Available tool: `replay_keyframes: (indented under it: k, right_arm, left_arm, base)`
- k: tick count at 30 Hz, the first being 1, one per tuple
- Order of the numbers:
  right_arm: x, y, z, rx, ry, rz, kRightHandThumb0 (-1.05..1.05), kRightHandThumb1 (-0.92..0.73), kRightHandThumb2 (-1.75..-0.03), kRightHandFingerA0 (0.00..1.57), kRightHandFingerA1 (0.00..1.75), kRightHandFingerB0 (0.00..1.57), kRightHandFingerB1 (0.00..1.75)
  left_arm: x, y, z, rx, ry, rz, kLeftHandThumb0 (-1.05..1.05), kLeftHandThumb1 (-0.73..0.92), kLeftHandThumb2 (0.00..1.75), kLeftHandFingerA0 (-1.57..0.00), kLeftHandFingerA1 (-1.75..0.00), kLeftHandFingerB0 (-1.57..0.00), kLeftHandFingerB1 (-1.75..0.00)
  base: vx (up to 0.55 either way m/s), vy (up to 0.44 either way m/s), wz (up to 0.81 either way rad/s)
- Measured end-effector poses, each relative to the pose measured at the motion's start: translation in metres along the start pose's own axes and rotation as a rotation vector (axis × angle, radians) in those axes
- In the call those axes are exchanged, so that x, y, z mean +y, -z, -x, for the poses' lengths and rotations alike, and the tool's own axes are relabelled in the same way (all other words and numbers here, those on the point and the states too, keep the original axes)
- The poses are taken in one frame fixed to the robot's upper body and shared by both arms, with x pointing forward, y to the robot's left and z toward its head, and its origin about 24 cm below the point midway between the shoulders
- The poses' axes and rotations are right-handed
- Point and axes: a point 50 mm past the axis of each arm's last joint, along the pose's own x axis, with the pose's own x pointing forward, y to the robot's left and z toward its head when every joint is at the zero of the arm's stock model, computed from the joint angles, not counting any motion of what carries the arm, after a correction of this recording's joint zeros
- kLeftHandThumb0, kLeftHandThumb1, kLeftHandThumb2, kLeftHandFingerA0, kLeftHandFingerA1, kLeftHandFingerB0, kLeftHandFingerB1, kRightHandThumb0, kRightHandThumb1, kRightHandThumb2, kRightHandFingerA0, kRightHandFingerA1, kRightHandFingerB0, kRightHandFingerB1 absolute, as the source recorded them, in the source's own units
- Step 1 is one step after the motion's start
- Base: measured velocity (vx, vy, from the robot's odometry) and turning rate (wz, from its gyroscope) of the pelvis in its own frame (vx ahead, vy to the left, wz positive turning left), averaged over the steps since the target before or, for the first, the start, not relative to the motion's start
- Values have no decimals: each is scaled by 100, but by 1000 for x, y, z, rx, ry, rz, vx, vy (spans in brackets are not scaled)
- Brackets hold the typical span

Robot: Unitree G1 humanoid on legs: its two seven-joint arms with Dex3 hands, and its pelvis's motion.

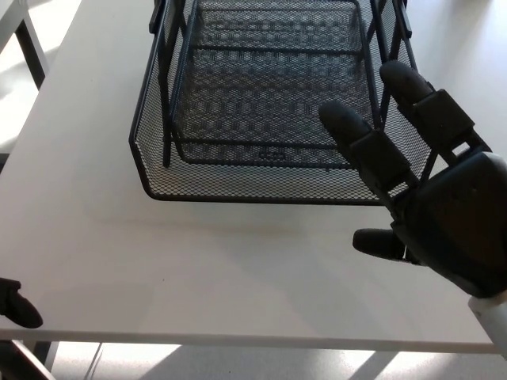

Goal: The robot uses its right hand to grab the drawer kept on the middle of the desk and pull it out towards the robot

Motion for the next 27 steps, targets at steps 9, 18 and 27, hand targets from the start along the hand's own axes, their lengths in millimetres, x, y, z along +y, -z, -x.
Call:
replay_keyframes:
  k: [9, 18, 27]
  right_arm:
    - [-31, 22, 27, 84, -81, 71, -83, -47, -88, 0, 13, 0, 24]
    - [-56, 53, 65, 257, -133, 150, -70, -40, -85, 0, 21, 0, 33]
    - [-84, 83, 108, 430, -218, 276, -91, -50, -72, 0, 24, 2, 26]
  left_arm:
    - [-2, 0, 2, 3, 8, 1, -29, 55, 56, -80, -85, -80, -57]
    - [-3, 0, 3, 4, 9, 2, -30, 55, 56, -80, -87, -80, -58]
    - [-3, 1, 3, 6, 12, 4, -31, 55, 57, -79, -84, -79, -56]
  base:
    - [0, 0, 0]
    - [0, 0, 0]
    - [0, 0, 0]
